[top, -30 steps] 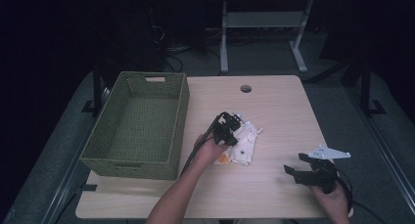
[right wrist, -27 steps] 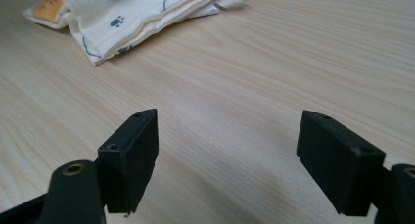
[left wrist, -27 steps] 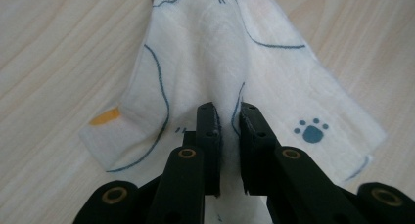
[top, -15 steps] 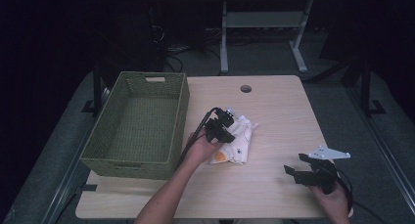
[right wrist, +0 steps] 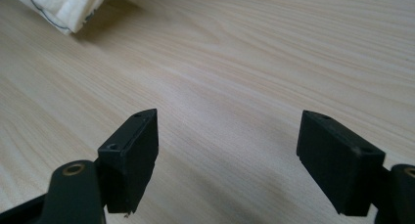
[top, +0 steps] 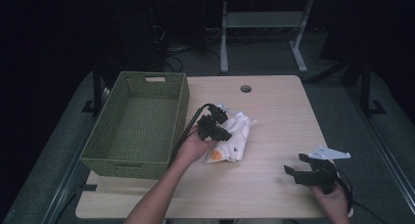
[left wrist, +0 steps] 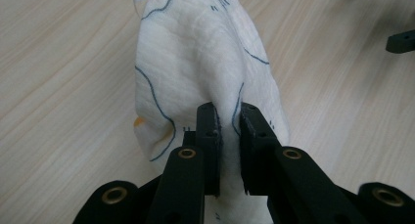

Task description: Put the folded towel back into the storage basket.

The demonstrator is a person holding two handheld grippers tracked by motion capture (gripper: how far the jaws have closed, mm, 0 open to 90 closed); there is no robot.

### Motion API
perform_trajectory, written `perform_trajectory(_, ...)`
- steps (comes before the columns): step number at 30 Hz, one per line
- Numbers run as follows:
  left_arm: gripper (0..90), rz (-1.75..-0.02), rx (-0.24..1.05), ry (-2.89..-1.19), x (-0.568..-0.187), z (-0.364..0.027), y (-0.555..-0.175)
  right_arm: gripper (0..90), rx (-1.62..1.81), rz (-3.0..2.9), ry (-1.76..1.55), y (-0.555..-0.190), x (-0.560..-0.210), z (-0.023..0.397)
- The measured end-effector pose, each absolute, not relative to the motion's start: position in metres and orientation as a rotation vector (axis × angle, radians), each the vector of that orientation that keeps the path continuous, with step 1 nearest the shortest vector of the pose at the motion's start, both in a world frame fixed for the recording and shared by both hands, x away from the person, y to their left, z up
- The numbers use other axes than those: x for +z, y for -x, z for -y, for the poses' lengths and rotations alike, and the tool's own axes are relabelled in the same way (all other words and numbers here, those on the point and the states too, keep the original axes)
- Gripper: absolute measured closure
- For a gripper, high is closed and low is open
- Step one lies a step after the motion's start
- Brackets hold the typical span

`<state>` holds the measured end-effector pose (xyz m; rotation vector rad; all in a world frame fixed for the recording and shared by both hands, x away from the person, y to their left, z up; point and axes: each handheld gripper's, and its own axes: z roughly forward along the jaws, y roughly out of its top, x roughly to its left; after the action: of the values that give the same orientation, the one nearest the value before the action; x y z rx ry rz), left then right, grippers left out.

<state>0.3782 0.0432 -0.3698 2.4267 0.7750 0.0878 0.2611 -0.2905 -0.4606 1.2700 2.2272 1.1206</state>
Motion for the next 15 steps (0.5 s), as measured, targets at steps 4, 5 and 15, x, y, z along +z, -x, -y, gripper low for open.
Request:
perform_trajectory(4,80.8,-0.787,0.087,-2.413,-0.366,-0.051,-0.378,22.9,1.122,-2.225,-1.274,-0.261,-0.461,0.291)
perform_trajectory(5,80.8,-0.791,0.085,-2.411,-0.365,-0.053,-0.378,22.9,1.121,-2.228,-1.273,-0.261,-0.461,0.29)
perform_trajectory(15,80.8,-0.8,0.08,-2.372,-0.35,-0.071,-0.377,22.9,1.122,-2.231,-1.278,-0.261,-0.461,0.29)
